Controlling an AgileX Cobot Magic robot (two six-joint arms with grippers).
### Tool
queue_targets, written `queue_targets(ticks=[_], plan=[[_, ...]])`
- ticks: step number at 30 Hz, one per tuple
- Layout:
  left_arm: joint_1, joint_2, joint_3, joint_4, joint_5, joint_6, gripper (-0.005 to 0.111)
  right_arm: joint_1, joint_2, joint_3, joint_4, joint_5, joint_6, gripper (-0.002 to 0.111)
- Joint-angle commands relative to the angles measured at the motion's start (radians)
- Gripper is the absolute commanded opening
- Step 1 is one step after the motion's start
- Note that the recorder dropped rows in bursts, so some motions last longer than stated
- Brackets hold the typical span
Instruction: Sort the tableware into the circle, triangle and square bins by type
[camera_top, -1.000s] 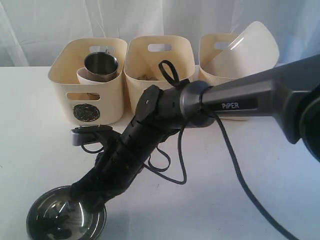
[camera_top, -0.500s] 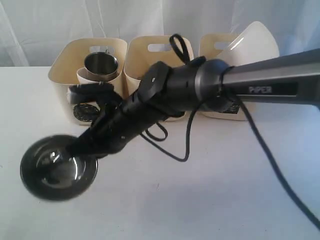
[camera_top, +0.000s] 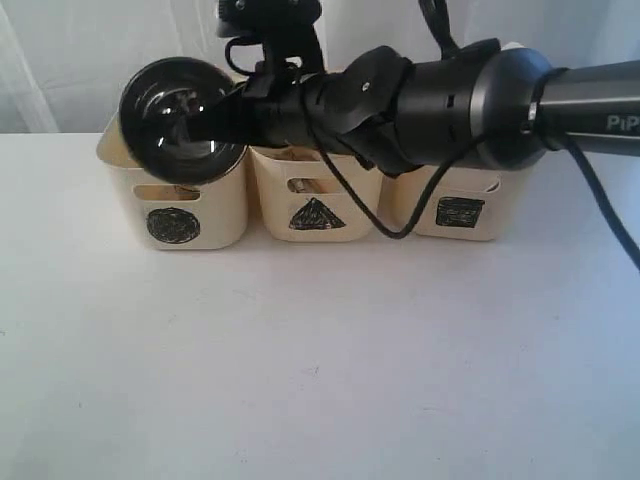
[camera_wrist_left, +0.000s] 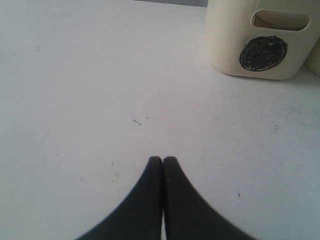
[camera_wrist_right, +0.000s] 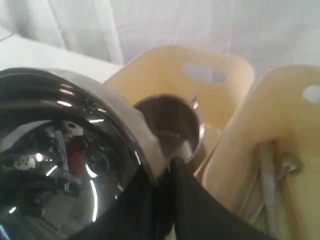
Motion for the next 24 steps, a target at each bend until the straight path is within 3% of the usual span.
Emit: queue_targets(ticks=[1,9,19,24], plan=[[-0.001,-0.004,0.004,-0.003,-0.001,0.001,0.0,-0.04,-0.011,-0.002,-0.028,-0.165,-0.011,0.0],[-0.001,-0.004,0.004,-0.003,-0.001,0.001,0.0,-0.079,0.046,-0.092,-0.175,-0.2,0.006,0.0],[-0.001,-0.004,0.004,-0.003,-0.001,0.001,0.0,-0.098,0.207,-0.274,-0.348,-0.127,0.288,0.0],[-0.001,-0.004,0.004,-0.003,-0.001,0.001,0.0,-0.098,0.264,-0.323,-0.359,-0.088,0.322,0.0]])
